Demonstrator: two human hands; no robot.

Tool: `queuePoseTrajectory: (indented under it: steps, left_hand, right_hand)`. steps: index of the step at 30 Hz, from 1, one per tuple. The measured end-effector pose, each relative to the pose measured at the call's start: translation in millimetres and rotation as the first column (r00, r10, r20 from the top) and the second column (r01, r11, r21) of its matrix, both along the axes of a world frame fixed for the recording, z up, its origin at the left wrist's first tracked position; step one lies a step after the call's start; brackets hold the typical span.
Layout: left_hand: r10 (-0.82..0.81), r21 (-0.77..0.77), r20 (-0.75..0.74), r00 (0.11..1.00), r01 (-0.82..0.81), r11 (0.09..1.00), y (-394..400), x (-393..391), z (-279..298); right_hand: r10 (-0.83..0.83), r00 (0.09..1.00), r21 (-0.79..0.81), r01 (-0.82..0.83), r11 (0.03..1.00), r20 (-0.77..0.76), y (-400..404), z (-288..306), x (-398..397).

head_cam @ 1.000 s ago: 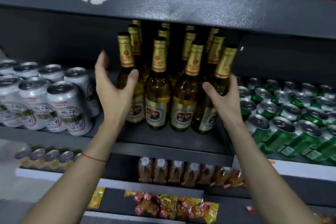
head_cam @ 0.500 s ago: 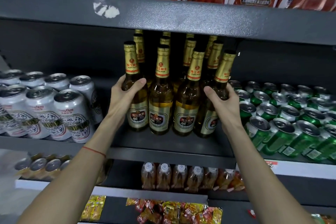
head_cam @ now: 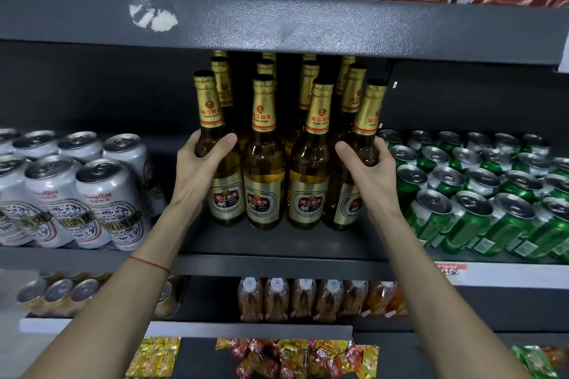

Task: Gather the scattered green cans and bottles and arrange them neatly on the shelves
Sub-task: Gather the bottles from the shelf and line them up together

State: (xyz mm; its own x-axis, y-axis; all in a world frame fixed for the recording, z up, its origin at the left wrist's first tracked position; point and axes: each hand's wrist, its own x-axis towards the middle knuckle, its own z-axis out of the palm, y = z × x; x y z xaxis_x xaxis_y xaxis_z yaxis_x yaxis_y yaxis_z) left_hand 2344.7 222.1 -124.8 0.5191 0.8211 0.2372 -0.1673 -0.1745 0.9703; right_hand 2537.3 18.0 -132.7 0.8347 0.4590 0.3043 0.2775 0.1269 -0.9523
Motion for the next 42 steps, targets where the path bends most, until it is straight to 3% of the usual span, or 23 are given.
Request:
queuePoseTrajectory:
  steps: [5,9,15,31,36,39,42]
  left_hand:
    - [0.04,0.021,-0.016,0.999,-0.04,0.999,2,-1,-8]
    - [0.036,0.042,-0.035,0.999,-0.034,0.999,-8,-7,-29]
    - [-0.077,0.1,-0.116,0.99,0.088,0.991,-3,-21,-52]
    - [0.104,0.153,-0.115,0.988,-0.086,0.984,-10,-13,-68]
    - [0.126,0.184,-0.142,0.982,-0.098,0.978,-16,-19,-64]
    - [0.328,0.408,-0.084,0.941,-0.268,0.873,-26,-29,-51]
    - [0.423,0.601,0.154,0.893,-0.424,0.677,-42,-35,-19]
  right_hand:
    - [0.009,1.0,-0.023,-0.009,1.0,0.012,-5,-7,2]
    - [0.14,0.99,-0.096,-0.138,0.986,0.014,-22,-26,3]
    - [0.284,0.959,-0.27,-0.278,0.922,-0.017,-35,-48,8]
    - [-0.015,0.996,-0.215,0.033,0.976,0.085,-11,-65,-19]
    - [-0.041,0.992,-0.223,0.068,0.972,0.121,-13,-53,-28]
    - [-0.177,0.949,-0.124,0.215,0.969,0.262,-19,-30,-45]
    - [-0.27,0.825,0.042,0.287,0.957,0.497,-24,2,-64]
